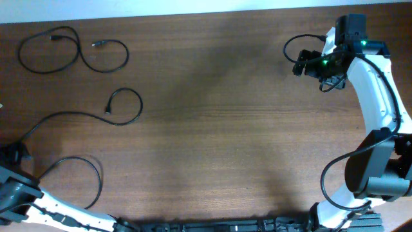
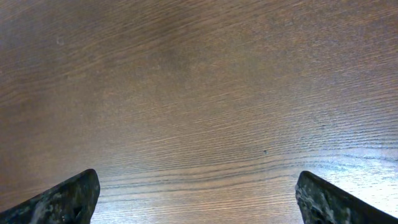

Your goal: Untangle cables

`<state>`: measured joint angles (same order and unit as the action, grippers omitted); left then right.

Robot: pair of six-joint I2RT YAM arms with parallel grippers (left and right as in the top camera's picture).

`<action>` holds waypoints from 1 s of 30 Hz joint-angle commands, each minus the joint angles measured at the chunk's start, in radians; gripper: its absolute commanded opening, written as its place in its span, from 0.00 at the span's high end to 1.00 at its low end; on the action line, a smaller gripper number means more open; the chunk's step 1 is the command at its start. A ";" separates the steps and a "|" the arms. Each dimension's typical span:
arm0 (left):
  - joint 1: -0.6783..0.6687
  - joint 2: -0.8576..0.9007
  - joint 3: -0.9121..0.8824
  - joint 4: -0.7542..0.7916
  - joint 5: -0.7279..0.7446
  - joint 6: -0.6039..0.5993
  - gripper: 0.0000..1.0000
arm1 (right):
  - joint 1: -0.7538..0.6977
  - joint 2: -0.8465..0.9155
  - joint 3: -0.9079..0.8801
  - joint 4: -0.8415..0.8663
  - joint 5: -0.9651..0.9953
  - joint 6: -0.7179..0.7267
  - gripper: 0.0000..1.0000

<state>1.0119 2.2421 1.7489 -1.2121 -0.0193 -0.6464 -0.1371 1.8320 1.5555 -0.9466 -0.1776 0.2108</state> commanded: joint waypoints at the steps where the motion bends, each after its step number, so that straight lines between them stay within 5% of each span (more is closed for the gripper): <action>1: 0.001 -0.026 -0.088 0.012 -0.047 0.011 0.11 | -0.005 0.007 -0.002 0.000 0.006 0.008 0.02; 7: 0.036 -0.042 -0.130 0.033 0.000 0.069 0.03 | -0.005 0.007 -0.002 0.000 0.006 0.008 0.02; 15: 0.092 -0.255 -0.140 0.028 0.108 0.194 0.05 | -0.005 0.007 -0.002 0.000 0.006 0.008 0.02; 30: 0.128 -0.311 -0.498 0.373 0.169 0.293 0.12 | -0.005 0.007 -0.002 0.000 0.006 0.008 0.02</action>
<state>1.1355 1.9533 1.3018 -0.8688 0.1570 -0.3729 -0.1371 1.8320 1.5555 -0.9463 -0.1776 0.2108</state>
